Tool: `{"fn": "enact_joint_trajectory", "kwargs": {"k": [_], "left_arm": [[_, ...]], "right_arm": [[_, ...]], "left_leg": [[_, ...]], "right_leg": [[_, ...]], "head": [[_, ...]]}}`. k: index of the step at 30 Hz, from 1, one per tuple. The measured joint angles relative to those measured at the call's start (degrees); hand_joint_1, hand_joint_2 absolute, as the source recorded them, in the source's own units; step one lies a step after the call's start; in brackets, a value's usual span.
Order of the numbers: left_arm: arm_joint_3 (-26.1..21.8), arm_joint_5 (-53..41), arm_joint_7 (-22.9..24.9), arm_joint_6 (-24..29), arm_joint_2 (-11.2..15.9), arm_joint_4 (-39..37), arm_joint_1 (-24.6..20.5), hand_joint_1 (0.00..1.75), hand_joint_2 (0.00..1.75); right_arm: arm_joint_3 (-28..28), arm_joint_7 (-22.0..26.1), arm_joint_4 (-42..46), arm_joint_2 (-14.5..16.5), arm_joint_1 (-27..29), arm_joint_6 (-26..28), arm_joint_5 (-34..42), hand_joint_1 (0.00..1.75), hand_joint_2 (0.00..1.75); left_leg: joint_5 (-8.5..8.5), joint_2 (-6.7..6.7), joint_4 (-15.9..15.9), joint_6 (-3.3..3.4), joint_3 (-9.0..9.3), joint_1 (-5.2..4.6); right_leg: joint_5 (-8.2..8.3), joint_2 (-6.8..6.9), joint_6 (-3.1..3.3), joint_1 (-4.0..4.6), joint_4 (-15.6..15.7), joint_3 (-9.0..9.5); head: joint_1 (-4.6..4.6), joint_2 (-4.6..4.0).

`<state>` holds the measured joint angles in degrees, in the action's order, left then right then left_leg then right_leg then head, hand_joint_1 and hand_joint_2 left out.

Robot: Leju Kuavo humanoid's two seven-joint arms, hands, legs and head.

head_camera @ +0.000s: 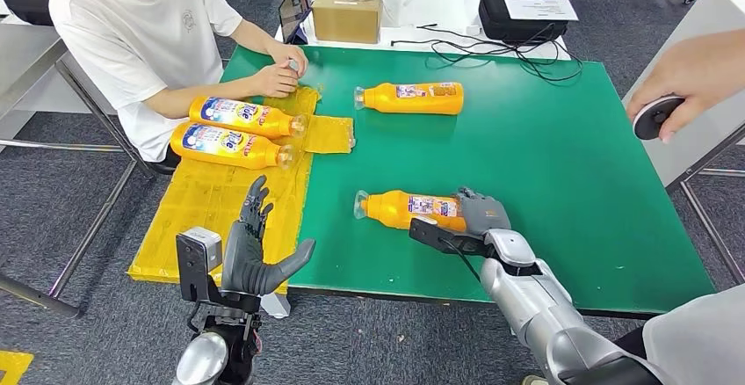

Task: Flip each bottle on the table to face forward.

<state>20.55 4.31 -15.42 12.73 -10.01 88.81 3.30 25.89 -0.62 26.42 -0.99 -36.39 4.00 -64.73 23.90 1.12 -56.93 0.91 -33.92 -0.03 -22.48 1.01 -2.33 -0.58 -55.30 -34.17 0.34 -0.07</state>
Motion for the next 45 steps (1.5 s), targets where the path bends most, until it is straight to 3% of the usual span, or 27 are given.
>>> {"fn": "enact_joint_trajectory", "kwargs": {"k": [7, 12, 17, 22, 27, 31, 39, 45], "left_arm": [[0.0, 0.2, 0.0, -0.6, 0.3, -0.6, -0.1, 0.00, 1.75], [0.2, 0.6, 0.1, -1.3, 0.5, -1.1, -0.3, 0.00, 1.75], [0.9, 0.3, -0.1, -1.4, 0.7, -1.6, 0.1, 0.00, 1.75], [1.1, 3.6, -2.5, 0.9, -0.2, -4.0, 2.3, 0.00, 1.75], [1.2, 15.0, -4.9, -2.6, -0.8, -6.7, 4.9, 0.00, 1.75], [2.2, 19.4, -5.5, -8.1, 0.3, -8.2, 6.5, 0.00, 1.75], [5.9, 17.9, -9.0, -10.6, 1.9, -8.9, 7.3, 0.00, 1.75], [7.7, 17.0, -9.9, -9.8, 2.4, -8.9, 7.2, 0.00, 1.75]], "right_arm": [[-0.1, 5.0, -0.5, -0.9, -0.3, -0.2, 3.9, 1.75, 1.75], [-3.0, 14.2, -0.3, -1.3, 1.6, -0.8, 15.0, 1.75, 1.75], [-7.9, 23.9, 4.2, -0.1, 7.4, 1.8, 25.8, 1.75, 1.75], [-11.2, 30.5, 16.5, 3.1, 18.4, 6.7, 34.4, 1.75, 1.75], [-11.1, 33.3, 27.6, 6.6, 27.9, 7.1, 40.6, 1.75, 1.75], [-8.7, 34.0, 33.8, 8.1, 31.8, 4.3, 43.4, 1.75, 1.75], [-2.1, 34.0, 38.3, 10.4, 32.9, -2.6, 46.1, 1.75, 1.75], [1.7, 34.0, 38.4, 11.5, 32.9, -3.3, 46.4, 1.75, 1.75]], "left_leg": [[-0.02, -0.02, 0.0, 0.07, 0.03, -0.01], [0.29, 0.06, 0.0, 0.02, 0.25, 0.01], [0.47, 0.29, 0.0, -0.04, 0.56, 0.06], [0.47, 0.19, 0.0, -0.06, 0.28, 0.13], [0.46, 0.11, 0.0, -0.07, -0.27, 0.14], [0.45, 0.06, 0.0, -0.07, -0.53, 0.13], [0.45, 0.01, 0.0, -0.07, -0.63, 0.12], [0.45, 0.00, 0.0, -0.07, -0.63, 0.12]], "right_leg": [[0.08, 0.05, -0.04, -0.01, 0.0, 0.63], [-0.05, -0.02, -0.04, 0.01, 0.0, 0.80], [-0.16, -0.18, 0.05, 0.05, 0.0, 1.07], [-0.22, -0.14, 0.06, 0.14, 0.0, 0.88], [-0.25, -0.10, 0.09, 0.15, 0.0, 0.37], [-0.26, -0.08, 0.09, 0.14, 0.0, 0.13], [-0.27, -0.04, 0.09, 0.13, 0.0, 0.04], [-0.27, -0.03, 0.10, 0.14, 0.0, 0.04]], "head": [[-0.01, 0.00], [0.01, 0.00], [-0.01, 0.00], [-0.01, 0.00], [-0.02, 0.00], [-0.02, 0.00], [-0.01, 0.00], [-0.01, 0.00]]}}
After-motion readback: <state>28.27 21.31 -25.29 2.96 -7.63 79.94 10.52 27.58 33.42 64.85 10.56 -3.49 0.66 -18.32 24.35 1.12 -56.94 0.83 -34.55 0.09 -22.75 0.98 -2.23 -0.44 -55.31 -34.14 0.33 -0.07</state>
